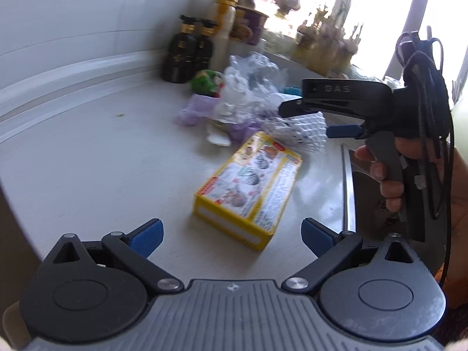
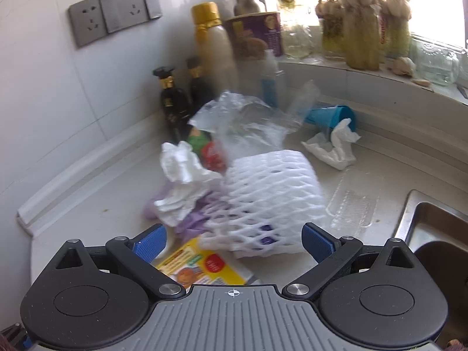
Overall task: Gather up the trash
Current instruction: 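Grasp the white foam net with the right tool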
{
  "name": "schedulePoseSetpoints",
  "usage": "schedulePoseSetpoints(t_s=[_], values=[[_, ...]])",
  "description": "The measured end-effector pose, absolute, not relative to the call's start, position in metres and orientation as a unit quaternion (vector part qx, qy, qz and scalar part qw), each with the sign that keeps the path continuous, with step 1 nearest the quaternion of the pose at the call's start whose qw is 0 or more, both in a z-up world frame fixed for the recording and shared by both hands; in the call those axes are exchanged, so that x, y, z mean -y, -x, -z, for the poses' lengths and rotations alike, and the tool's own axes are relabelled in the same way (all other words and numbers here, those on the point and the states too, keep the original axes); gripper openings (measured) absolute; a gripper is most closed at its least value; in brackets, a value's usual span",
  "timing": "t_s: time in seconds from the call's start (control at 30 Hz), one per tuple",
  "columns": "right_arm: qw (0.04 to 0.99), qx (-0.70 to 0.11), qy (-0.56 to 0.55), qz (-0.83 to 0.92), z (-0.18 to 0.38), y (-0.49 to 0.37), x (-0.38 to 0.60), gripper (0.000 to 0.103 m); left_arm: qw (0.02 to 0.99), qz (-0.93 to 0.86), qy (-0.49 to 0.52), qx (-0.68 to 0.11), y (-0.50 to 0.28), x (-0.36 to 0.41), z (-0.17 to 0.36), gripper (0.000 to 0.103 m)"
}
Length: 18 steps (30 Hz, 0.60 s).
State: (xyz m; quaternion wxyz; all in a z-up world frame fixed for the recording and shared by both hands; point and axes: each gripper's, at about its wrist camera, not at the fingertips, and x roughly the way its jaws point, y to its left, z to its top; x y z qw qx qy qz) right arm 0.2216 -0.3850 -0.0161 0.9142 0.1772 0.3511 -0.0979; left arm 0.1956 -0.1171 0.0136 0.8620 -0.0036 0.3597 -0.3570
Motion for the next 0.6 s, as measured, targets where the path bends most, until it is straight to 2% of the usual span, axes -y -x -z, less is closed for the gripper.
schedulePoseSetpoints(t_s=[0.37, 0.5, 0.6], values=[[0.921, -0.294, -0.237, 0.097, 0.042, -0.213, 0.424, 0.099, 0.862, 0.364, -0.004, -0.351, -0.196, 0.139, -0.004, 0.083], [0.919, -0.279, -0.259, 0.1, 0.047, -0.212, 0.43, 0.099, 0.866, 0.361, -0.007, -0.346, -0.195, 0.142, -0.004, 0.08], [0.919, -0.276, -0.258, 0.108, 0.049, -0.212, 0.43, 0.096, 0.868, 0.358, -0.01, -0.345, -0.196, 0.144, -0.004, 0.075]])
